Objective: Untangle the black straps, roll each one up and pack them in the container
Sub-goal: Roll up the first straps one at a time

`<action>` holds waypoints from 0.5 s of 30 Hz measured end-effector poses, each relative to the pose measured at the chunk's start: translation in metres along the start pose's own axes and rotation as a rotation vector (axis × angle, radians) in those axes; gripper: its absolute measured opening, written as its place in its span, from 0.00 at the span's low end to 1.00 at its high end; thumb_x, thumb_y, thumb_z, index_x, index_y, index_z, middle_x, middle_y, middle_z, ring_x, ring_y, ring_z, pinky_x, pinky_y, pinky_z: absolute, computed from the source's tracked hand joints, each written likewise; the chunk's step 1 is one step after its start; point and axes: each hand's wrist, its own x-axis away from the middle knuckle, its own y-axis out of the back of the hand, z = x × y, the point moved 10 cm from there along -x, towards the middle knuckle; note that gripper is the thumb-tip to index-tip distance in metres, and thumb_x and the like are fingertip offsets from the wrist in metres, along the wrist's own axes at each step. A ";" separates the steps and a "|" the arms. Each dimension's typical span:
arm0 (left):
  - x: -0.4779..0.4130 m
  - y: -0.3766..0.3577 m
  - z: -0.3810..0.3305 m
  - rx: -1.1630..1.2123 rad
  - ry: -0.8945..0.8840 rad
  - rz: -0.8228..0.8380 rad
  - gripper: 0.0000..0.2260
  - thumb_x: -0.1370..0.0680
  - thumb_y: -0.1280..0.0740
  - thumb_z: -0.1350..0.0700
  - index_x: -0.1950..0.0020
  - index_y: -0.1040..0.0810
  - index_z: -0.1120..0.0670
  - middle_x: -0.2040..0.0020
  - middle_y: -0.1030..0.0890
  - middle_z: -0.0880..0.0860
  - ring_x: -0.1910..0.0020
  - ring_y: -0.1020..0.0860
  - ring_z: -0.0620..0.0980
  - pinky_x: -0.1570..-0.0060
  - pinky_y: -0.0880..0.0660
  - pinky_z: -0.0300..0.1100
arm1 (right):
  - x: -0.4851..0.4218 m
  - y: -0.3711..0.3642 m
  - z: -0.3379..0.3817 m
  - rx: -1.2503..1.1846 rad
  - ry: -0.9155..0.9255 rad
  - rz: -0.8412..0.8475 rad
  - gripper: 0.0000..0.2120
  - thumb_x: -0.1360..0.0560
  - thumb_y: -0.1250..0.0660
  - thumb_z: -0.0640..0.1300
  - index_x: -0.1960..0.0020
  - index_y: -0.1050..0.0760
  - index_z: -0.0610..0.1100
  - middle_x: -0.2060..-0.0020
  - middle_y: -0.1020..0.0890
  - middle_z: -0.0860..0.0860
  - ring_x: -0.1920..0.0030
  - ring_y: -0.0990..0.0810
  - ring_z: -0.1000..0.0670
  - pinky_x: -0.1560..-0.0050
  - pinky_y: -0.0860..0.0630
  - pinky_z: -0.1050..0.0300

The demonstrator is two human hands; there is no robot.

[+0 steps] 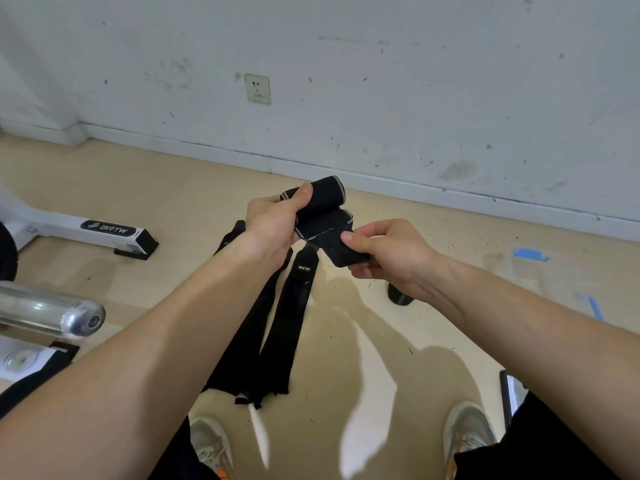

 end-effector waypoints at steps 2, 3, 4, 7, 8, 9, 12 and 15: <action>-0.003 0.004 -0.004 -0.096 -0.074 -0.030 0.13 0.23 0.24 0.55 0.46 0.17 0.63 0.50 0.14 0.60 0.53 0.13 0.59 0.47 0.16 0.56 | 0.002 -0.001 0.001 -0.063 -0.024 0.015 0.06 0.23 0.27 0.37 0.53 0.20 0.34 0.67 0.17 0.43 0.76 0.23 0.50 0.69 0.21 0.59; -0.003 0.004 -0.005 -0.150 -0.110 -0.042 0.13 0.24 0.23 0.53 0.46 0.17 0.61 0.50 0.14 0.59 0.54 0.13 0.58 0.48 0.16 0.56 | 0.002 0.000 0.003 -0.077 -0.032 0.013 0.05 0.23 0.27 0.37 0.54 0.20 0.34 0.68 0.16 0.44 0.76 0.23 0.51 0.70 0.21 0.60; -0.002 0.003 -0.008 -0.206 -0.147 -0.053 0.12 0.24 0.22 0.52 0.46 0.16 0.57 0.51 0.14 0.56 0.54 0.13 0.56 0.48 0.16 0.56 | 0.001 0.003 0.004 -0.077 -0.040 0.008 0.05 0.23 0.27 0.37 0.54 0.19 0.34 0.68 0.16 0.45 0.76 0.22 0.51 0.70 0.21 0.60; 0.004 -0.002 -0.016 -0.329 -0.261 -0.070 0.08 0.25 0.22 0.50 0.49 0.16 0.50 0.53 0.14 0.50 0.52 0.14 0.51 0.45 0.17 0.55 | 0.002 0.008 0.004 -0.071 -0.078 -0.008 0.07 0.24 0.26 0.38 0.51 0.19 0.34 0.65 0.15 0.45 0.75 0.21 0.52 0.69 0.20 0.60; 0.006 -0.004 -0.018 -0.356 -0.297 -0.065 0.10 0.25 0.23 0.50 0.47 0.16 0.50 0.52 0.14 0.49 0.50 0.15 0.50 0.43 0.18 0.54 | 0.001 0.010 0.004 -0.073 -0.086 -0.018 0.09 0.24 0.26 0.38 0.48 0.19 0.34 0.63 0.16 0.45 0.75 0.20 0.52 0.69 0.20 0.59; 0.007 -0.006 -0.020 -0.384 -0.328 -0.060 0.11 0.25 0.23 0.51 0.44 0.17 0.51 0.50 0.14 0.49 0.48 0.16 0.50 0.41 0.19 0.53 | 0.001 0.012 0.005 -0.082 -0.086 -0.035 0.11 0.24 0.25 0.38 0.46 0.21 0.35 0.61 0.16 0.44 0.75 0.20 0.52 0.69 0.20 0.58; 0.009 -0.013 -0.019 -0.443 -0.367 -0.041 0.14 0.25 0.23 0.51 0.41 0.18 0.50 0.47 0.16 0.48 0.43 0.18 0.51 0.38 0.21 0.53 | 0.000 0.019 0.013 -0.109 -0.032 -0.064 0.09 0.24 0.26 0.37 0.48 0.24 0.42 0.60 0.18 0.43 0.75 0.22 0.52 0.69 0.20 0.57; 0.010 -0.017 -0.014 -0.446 -0.352 -0.020 0.15 0.27 0.22 0.50 0.43 0.20 0.46 0.46 0.18 0.47 0.43 0.18 0.54 0.40 0.21 0.55 | 0.000 0.016 0.023 -0.100 0.039 -0.009 0.02 0.21 0.29 0.37 0.50 0.19 0.42 0.59 0.18 0.43 0.75 0.25 0.53 0.67 0.21 0.59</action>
